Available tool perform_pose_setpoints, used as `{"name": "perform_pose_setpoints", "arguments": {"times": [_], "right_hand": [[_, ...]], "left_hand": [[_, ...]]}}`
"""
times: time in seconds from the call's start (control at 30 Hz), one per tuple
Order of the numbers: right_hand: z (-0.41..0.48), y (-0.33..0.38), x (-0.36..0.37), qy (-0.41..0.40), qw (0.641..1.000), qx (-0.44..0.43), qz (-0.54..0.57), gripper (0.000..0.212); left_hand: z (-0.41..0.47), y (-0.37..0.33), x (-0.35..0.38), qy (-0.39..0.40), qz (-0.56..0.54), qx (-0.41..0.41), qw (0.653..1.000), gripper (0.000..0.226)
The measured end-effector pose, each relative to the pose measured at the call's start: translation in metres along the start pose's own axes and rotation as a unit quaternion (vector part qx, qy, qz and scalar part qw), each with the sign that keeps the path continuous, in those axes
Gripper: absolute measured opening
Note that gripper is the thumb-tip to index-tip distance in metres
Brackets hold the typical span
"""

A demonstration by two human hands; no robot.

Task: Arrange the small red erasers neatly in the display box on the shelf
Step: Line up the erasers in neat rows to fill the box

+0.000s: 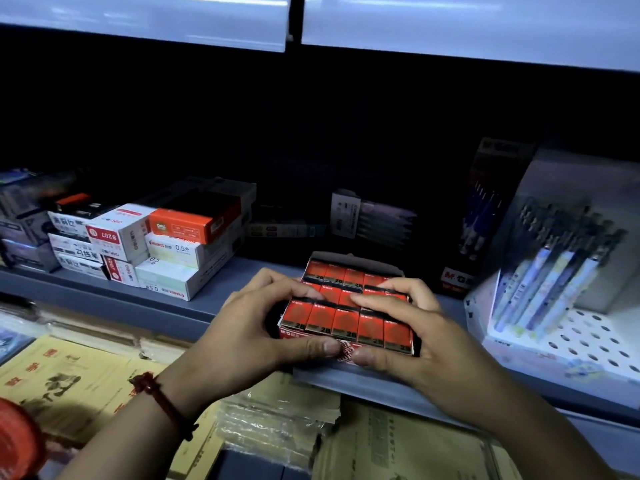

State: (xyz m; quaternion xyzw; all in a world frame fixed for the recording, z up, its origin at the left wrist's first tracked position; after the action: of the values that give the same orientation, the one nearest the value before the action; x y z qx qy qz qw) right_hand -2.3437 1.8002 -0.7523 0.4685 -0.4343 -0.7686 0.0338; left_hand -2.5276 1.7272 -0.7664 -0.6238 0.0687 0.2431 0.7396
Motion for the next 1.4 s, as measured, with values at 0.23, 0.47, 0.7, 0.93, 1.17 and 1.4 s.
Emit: {"name": "perform_pose_setpoints", "arguments": {"times": [0.23, 0.47, 0.7, 0.93, 1.17, 1.4], "right_hand": [[0.0, -0.001, 0.0, 0.004, 1.0, 0.003, -0.015, 0.062], [0.0, -0.001, 0.003, 0.031, 0.999, 0.008, -0.011, 0.06], [0.001, -0.003, 0.002, 0.035, 0.999, 0.013, -0.018, 0.058], [0.0, -0.001, 0.0, 0.03, 0.999, 0.011, -0.038, 0.06], [0.003, -0.007, -0.003, 0.026, 0.997, 0.022, -0.07, 0.061], [0.006, -0.013, -0.006, 0.023, 0.998, 0.027, -0.044, 0.064]], "left_hand": [[-0.002, 0.005, -0.007, 0.014, -0.072, -0.03, 0.997, 0.058], [-0.004, 0.005, -0.008, 0.002, -0.092, -0.024, 0.995, 0.057], [-0.005, 0.007, -0.012, 0.0, -0.082, -0.023, 0.996, 0.056], [-0.006, 0.008, -0.011, 0.017, -0.089, -0.042, 0.995, 0.055], [-0.005, 0.002, -0.006, 0.012, -0.037, -0.03, 0.999, 0.057], [-0.007, -0.004, -0.007, -0.009, 0.056, 0.001, 0.998, 0.059]]}}
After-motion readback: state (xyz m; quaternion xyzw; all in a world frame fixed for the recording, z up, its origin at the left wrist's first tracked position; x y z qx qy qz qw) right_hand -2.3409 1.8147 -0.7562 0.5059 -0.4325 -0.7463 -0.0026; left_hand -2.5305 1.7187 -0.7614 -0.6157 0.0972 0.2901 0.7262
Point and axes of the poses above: each hand's wrist, its own z-axis towards the middle knuckle, its own x-axis out of the palm, y = z × x, the point moved 9 cm from there along z, towards the middle knuckle
